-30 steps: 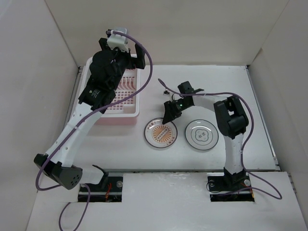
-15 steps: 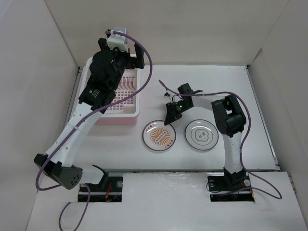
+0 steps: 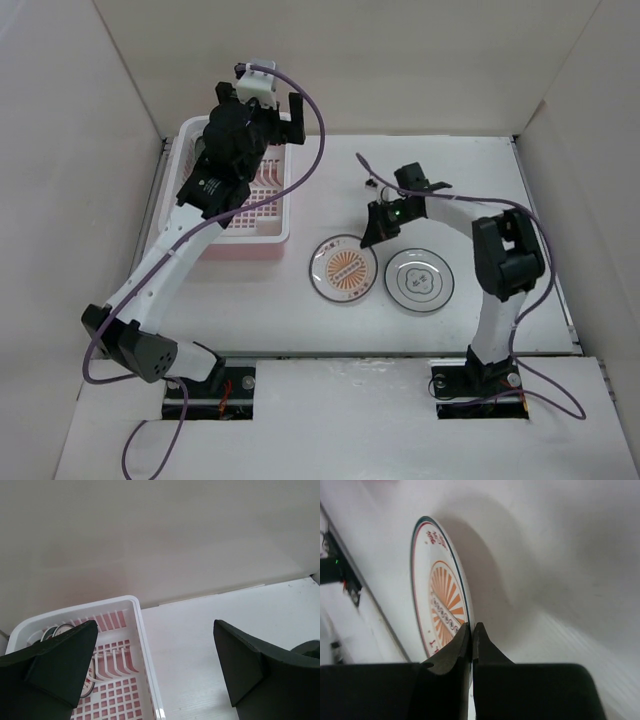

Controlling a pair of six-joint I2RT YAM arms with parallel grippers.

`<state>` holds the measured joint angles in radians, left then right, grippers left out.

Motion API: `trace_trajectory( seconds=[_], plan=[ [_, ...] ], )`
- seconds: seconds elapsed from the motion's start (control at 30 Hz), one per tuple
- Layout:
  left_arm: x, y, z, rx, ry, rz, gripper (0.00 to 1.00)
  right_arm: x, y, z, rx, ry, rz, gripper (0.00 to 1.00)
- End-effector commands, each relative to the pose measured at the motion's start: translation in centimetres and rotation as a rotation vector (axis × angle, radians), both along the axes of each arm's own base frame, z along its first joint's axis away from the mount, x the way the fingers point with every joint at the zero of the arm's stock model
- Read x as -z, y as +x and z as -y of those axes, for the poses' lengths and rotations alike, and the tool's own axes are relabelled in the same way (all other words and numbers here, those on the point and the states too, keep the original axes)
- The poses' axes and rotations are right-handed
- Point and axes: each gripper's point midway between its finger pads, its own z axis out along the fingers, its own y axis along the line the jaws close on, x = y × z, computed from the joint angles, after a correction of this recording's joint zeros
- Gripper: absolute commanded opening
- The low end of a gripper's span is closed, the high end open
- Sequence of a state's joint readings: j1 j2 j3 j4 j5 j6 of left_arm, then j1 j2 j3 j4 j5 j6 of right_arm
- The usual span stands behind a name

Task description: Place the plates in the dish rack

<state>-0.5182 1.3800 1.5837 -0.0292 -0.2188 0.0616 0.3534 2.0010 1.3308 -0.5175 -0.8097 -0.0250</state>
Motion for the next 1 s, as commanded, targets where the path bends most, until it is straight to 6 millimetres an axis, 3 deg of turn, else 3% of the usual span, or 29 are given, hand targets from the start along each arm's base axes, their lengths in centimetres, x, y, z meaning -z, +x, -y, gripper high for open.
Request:
trace_trajectory(
  seconds=[0.0,0.03,0.2,0.23,0.33,0.37,0.47,0.67,0.73,0.8,0.87,0.93,0.97],
  plan=[
    [-2.2,-0.5,-0.2,-0.008,-0.039,0.053,1.00,-6.9,4.2,1.7,0.108,0.010,0.247,0.00],
    [-2.2,-0.5,0.0,0.002,-0.038,0.053,1.00,-9.6,4.6,2.1,0.128,0.031,0.298,0.00],
    [-1.1,0.1,0.8,0.025,-0.025,0.015,1.00,-16.5,5.5,4.4,0.214,0.046,0.449,0.00],
    [-1.6,0.0,1.0,0.040,-0.030,0.025,1.00,-18.8,5.5,4.9,0.242,0.072,0.498,0.00],
    [-0.5,-0.1,3.1,0.144,-0.018,-0.008,1.00,-22.7,5.4,6.1,0.279,0.168,0.576,0.00],
    [-0.5,-0.3,3.7,0.181,-0.016,-0.007,1.00,-25.7,5.3,6.3,0.295,0.231,0.654,0.00],
    [0.5,-1.4,6.5,0.335,0.015,-0.018,1.00,-29.0,4.8,7.2,0.287,0.330,0.718,0.00],
    [4.2,-3.3,11.3,0.647,0.068,-0.097,1.00,-30.8,5.0,8.4,0.282,0.377,0.746,0.00],
    [4.3,-4.5,12.7,0.756,0.067,-0.112,1.00,-30.6,5.3,8.7,0.288,0.381,0.738,0.00],
    [5.9,-4.7,13.7,0.822,0.079,-0.161,1.00,-30.9,5.3,9.0,0.291,0.388,0.742,0.00],
    [6.1,-5.3,14.5,0.889,0.076,-0.178,1.00,-31.5,5.1,9.0,0.287,0.392,0.765,0.00],
    [8.0,-4.8,15.0,0.904,0.090,-0.230,1.00,-32.5,4.8,9.5,0.294,0.388,0.809,0.00],
    [7.9,-4.7,15.2,0.915,0.089,-0.227,1.00,-32.5,5.0,9.8,0.298,0.381,0.821,0.00]
  ],
)
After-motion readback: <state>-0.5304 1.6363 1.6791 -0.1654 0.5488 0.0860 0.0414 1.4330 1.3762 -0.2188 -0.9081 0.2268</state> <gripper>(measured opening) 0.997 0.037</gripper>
